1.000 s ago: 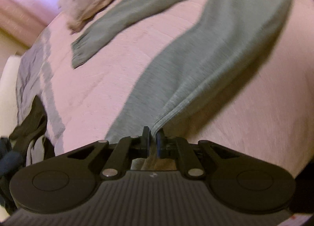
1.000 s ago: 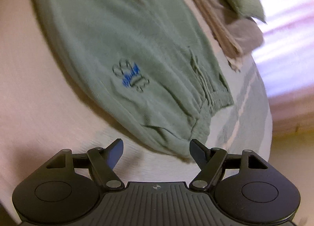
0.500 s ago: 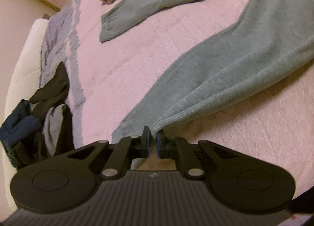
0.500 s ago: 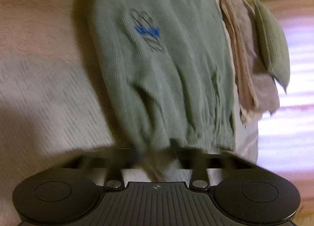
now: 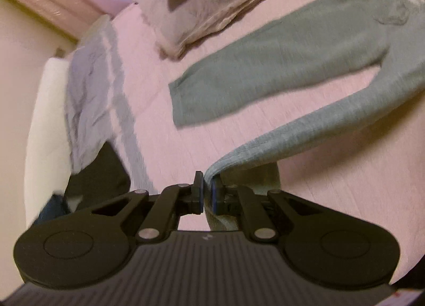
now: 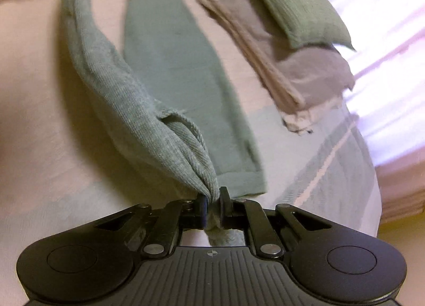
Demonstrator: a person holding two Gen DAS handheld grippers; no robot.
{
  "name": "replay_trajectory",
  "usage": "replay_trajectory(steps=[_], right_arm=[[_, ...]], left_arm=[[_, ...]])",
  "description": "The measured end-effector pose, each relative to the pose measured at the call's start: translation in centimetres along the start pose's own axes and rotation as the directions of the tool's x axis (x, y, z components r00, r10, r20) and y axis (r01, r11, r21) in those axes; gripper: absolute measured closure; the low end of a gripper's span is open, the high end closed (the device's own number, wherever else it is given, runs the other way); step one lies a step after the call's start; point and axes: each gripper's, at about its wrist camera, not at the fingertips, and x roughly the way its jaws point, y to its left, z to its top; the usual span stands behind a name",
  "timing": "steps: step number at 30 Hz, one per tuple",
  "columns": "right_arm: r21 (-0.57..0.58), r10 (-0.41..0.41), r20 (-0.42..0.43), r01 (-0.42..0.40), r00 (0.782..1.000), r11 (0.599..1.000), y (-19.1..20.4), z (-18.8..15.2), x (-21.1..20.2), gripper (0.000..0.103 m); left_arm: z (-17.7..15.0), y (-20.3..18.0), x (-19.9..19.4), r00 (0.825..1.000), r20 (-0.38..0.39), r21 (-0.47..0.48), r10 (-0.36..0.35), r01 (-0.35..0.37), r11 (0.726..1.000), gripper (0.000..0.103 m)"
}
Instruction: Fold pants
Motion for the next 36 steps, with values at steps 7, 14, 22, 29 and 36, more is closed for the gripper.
replay_trajectory(steps=[7, 14, 22, 29, 36], right_arm=[[0.178, -0.028, -0.122, 0.05, 0.992, 0.983, -6.8, 3.2, 8.6, 0.098], [0.189, -0.001, -0.237, 0.048, 0.971, 0.981, -9.2, 4.7, 16.1, 0.098], [0.457, 0.133, -0.213, -0.021, 0.968, 0.889, -13.2, 2.4, 19.6, 0.073], [0.763, 0.078, -0.144, 0.061, 0.986, 0.643, -15.8, -1.8, 18.1, 0.047], [0.931, 0.105, -0.102, 0.058, 0.989, 0.362, -17.1, -4.7, 16.8, 0.047]], left_arm=[[11.3, 5.5, 11.3, 0.987, -0.04, 0.128, -0.159, 0.163, 0.978, 0.098], [18.6, 5.8, 22.8, 0.98, -0.062, 0.204, -0.187, 0.196, 0.959, 0.098], [22.2, 4.2, 30.6, 0.992, -0.059, 0.129, -0.113, 0.119, 0.984, 0.086], [22.8, 5.3, 32.3, 0.993, -0.03, 0.011, 0.117, -0.117, 0.993, 0.073], [21.6, 8.0, 30.3, 0.989, -0.073, -0.04, 0.129, -0.133, 0.99, 0.073]])
